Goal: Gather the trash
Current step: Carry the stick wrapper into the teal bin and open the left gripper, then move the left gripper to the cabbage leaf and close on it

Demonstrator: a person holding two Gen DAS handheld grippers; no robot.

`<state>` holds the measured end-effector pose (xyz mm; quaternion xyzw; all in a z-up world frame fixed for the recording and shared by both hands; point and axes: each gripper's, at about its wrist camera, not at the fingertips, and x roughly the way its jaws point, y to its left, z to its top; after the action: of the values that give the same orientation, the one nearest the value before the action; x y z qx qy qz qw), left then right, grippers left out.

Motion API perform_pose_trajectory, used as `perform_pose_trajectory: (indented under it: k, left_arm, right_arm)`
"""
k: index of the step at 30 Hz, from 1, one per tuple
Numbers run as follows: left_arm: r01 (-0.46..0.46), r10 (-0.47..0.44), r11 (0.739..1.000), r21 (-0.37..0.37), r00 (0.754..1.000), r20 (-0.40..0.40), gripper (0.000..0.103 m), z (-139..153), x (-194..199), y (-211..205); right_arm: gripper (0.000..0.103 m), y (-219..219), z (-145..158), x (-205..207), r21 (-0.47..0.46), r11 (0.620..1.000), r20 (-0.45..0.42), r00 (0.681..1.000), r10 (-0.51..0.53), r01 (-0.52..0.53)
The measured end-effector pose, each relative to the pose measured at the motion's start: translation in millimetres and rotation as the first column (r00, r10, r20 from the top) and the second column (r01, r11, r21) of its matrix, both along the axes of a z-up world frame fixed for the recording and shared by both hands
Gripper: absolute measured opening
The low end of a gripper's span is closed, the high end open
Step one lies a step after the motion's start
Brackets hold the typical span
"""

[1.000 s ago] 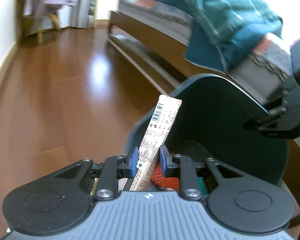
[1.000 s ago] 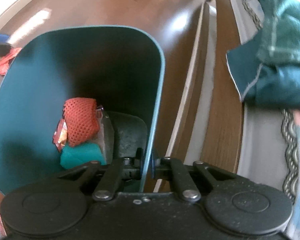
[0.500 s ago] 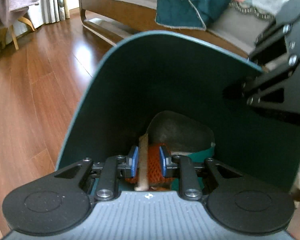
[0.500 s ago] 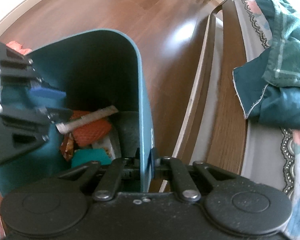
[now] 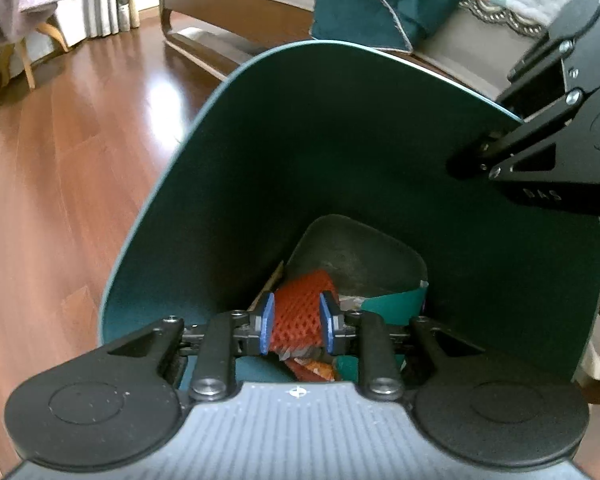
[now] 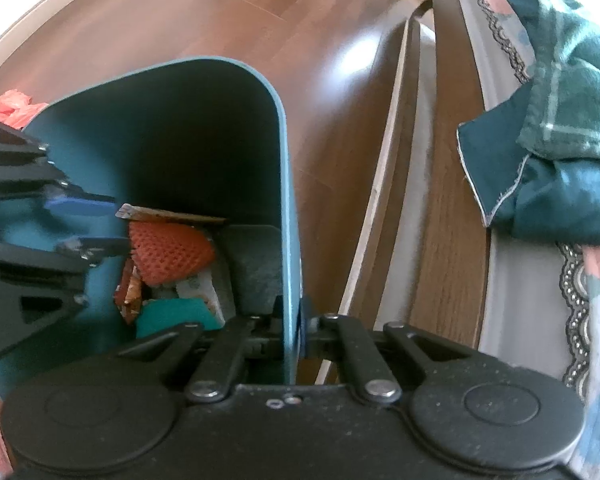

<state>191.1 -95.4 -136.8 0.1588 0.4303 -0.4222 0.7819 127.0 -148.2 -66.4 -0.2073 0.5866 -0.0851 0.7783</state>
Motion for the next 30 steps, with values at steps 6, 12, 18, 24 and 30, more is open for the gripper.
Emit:
perform_pose_trajectory:
  k: [6, 12, 18, 24, 30]
  left_arm:
    - [-0.050, 0.049, 0.998, -0.041, 0.998, -0.032, 0.029, 7, 7, 26]
    - [-0.106, 0.105, 0.992, -0.074, 0.994, -0.024, 0.056, 17, 15, 54]
    - [-0.190, 0.193, 0.976, -0.108, 0.981, 0.017, 0.073, 27, 27, 91]
    - [-0.321, 0.323, 0.942, -0.102, 0.946, 0.006, 0.080, 20, 57, 130]
    - [-0.451, 0.452, 0.892, -0.032, 0.892, -0.005, 0.082, -15, 90, 155]
  right_arm:
    - [0.004, -7, -1, 0, 0.005, 1.000, -0.005, 1.000, -0.027, 0.027]
    - [0.004, -7, -2, -3, -0.001, 0.999, -0.021, 0.999, -0.033, 0.033]
    - [0.005, -11, -2, -11, 0.000, 0.999, -0.043, 0.998, -0.038, 0.038]
    - [0.007, -17, -4, -21, 0.002, 0.999, -0.077, 0.996, -0.045, 0.045]
    - [0.009, -23, -4, -32, 0.021, 0.998, -0.112, 0.992, -0.062, 0.065]
